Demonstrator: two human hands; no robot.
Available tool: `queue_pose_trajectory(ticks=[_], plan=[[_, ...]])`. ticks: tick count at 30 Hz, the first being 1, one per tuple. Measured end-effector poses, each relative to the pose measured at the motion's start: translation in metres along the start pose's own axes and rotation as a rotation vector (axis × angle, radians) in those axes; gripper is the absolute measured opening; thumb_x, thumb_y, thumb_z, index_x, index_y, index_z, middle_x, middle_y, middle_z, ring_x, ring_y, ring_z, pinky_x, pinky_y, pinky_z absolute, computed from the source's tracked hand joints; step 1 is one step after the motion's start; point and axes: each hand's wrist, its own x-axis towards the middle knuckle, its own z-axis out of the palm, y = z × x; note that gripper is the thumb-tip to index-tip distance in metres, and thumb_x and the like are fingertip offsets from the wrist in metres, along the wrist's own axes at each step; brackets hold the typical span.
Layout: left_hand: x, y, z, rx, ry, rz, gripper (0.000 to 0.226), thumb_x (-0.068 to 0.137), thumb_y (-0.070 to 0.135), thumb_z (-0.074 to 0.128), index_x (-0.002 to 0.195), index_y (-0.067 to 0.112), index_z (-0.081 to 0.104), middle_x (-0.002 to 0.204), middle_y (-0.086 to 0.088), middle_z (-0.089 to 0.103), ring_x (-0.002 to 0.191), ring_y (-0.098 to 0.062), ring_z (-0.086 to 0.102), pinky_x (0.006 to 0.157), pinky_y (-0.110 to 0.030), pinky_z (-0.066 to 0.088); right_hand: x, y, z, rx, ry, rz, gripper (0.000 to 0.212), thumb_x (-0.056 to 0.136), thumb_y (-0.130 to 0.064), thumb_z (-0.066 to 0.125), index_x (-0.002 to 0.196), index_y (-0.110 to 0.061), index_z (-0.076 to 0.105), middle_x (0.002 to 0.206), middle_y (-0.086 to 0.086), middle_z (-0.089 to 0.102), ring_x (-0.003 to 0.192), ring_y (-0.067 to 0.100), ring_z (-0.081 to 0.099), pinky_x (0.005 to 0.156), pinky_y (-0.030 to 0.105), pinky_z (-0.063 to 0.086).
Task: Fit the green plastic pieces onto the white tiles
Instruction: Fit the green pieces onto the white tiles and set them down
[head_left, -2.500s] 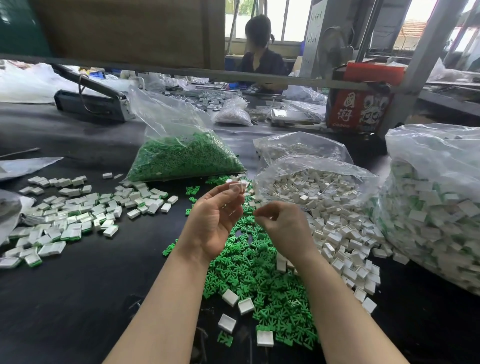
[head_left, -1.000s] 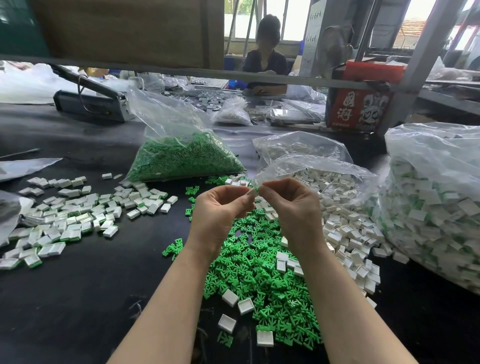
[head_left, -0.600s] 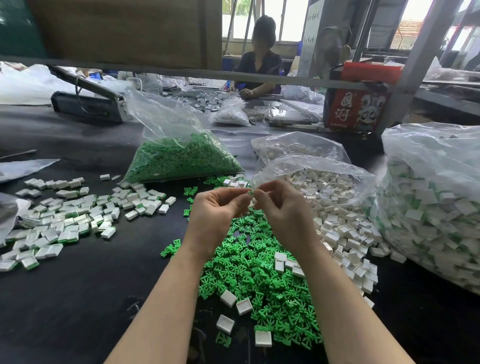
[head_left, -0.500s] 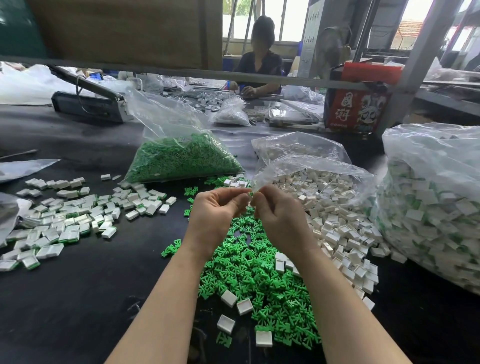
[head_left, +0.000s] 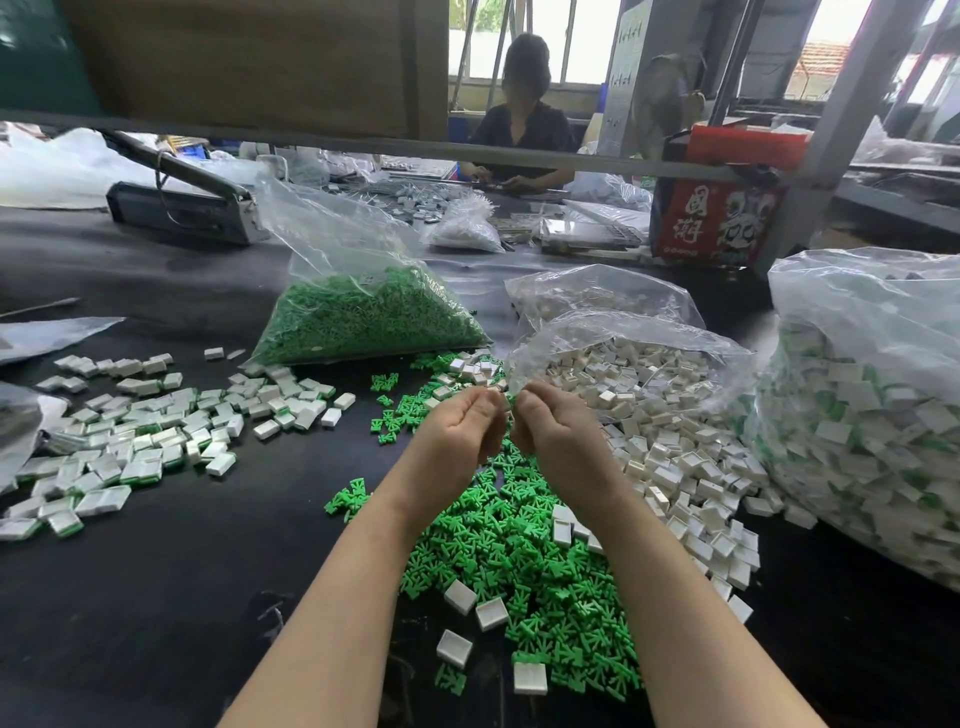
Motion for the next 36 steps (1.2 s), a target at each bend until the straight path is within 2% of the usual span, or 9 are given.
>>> queue_pose_trajectory(ticks=[5,9,13,17,19,21,24,30,36], plan=[[-0.003,0.004,-0.005,0.006,-0.061,-0.003,0.026,0.105,0.022,0.039,0.083,0.015,0.053,0.071,-0.001,0.041,0.059,-0.006,0.036,0.052,-0.014,0.032,-0.002,-0.002,-0.002,0.083,-0.093,0.058,0.041,0.101,-0.006,0.039,0.061,-0.016,0.041,0.055,-0.004,0.041,0.050,0.009,0.035,0.055,0.028,0.031],[-0.004,0.005,-0.008,-0.029,-0.113,-0.051,0.028,0.105,0.019,0.040,0.083,0.017,0.057,0.064,0.013,0.048,0.060,0.001,0.043,0.056,-0.009,0.037,-0.003,-0.001,-0.006,0.155,-0.188,0.107,0.041,0.100,-0.002,0.038,0.061,-0.016,0.038,0.050,-0.012,0.037,0.045,0.004,0.031,0.048,0.020,0.027],[-0.006,0.005,-0.010,0.021,-0.180,-0.055,0.025,0.105,0.020,0.039,0.083,0.012,0.049,0.063,0.011,0.039,0.058,-0.004,0.035,0.055,-0.015,0.034,-0.005,0.000,-0.010,0.199,-0.262,0.134,0.039,0.101,-0.002,0.037,0.064,-0.015,0.038,0.051,-0.011,0.034,0.046,0.005,0.029,0.048,0.020,0.024],[-0.005,0.004,-0.011,0.036,-0.178,-0.091,0.032,0.105,0.022,0.040,0.101,-0.008,0.051,0.080,-0.006,0.043,0.078,-0.017,0.039,0.077,-0.031,0.036,-0.006,0.001,-0.011,0.198,-0.293,0.151,0.036,0.102,-0.005,0.038,0.068,-0.014,0.039,0.055,-0.007,0.033,0.048,0.005,0.028,0.048,0.019,0.025],[-0.004,0.001,-0.012,0.044,-0.176,-0.105,0.035,0.105,0.023,0.041,0.108,-0.011,0.050,0.085,-0.008,0.043,0.083,-0.019,0.037,0.081,-0.036,0.034,-0.008,0.001,-0.012,0.208,-0.318,0.168,0.034,0.103,-0.007,0.037,0.070,-0.014,0.040,0.056,-0.007,0.033,0.047,0.005,0.028,0.048,0.019,0.024],[-0.004,-0.001,-0.012,0.034,-0.189,-0.121,0.030,0.104,0.024,0.041,0.103,-0.003,0.056,0.078,-0.003,0.044,0.078,-0.017,0.039,0.077,-0.029,0.038,-0.009,0.000,-0.013,0.203,-0.342,0.182,0.034,0.104,-0.009,0.037,0.071,-0.014,0.040,0.055,-0.007,0.033,0.048,0.005,0.029,0.049,0.021,0.024],[-0.004,-0.002,-0.013,0.036,-0.227,-0.127,0.024,0.105,0.024,0.041,0.088,0.014,0.054,0.063,0.014,0.042,0.061,-0.005,0.037,0.060,-0.014,0.036,-0.011,-0.001,-0.015,0.182,-0.366,0.196,0.034,0.105,-0.010,0.037,0.071,-0.013,0.041,0.055,-0.008,0.034,0.048,0.005,0.029,0.050,0.022,0.023],[-0.006,-0.001,-0.017,0.064,-0.258,-0.130,0.031,0.105,0.024,0.040,0.076,0.024,0.051,0.062,0.014,0.040,0.058,-0.004,0.035,0.060,-0.022,0.030,-0.012,-0.004,-0.016,0.147,-0.410,0.202,0.019,0.105,-0.010,0.037,0.088,-0.007,0.044,0.061,-0.002,0.031,0.049,0.006,0.029,0.051,0.020,0.024],[-0.006,0.000,-0.018,0.074,-0.259,-0.119,0.034,0.105,0.023,0.039,0.072,0.023,0.046,0.056,0.017,0.039,0.052,-0.001,0.033,0.051,-0.014,0.032,-0.013,-0.004,-0.015,0.180,-0.423,0.213,0.032,0.105,-0.011,0.036,0.073,-0.012,0.039,0.058,-0.004,0.031,0.050,0.008,0.027,0.052,0.022,0.023]])
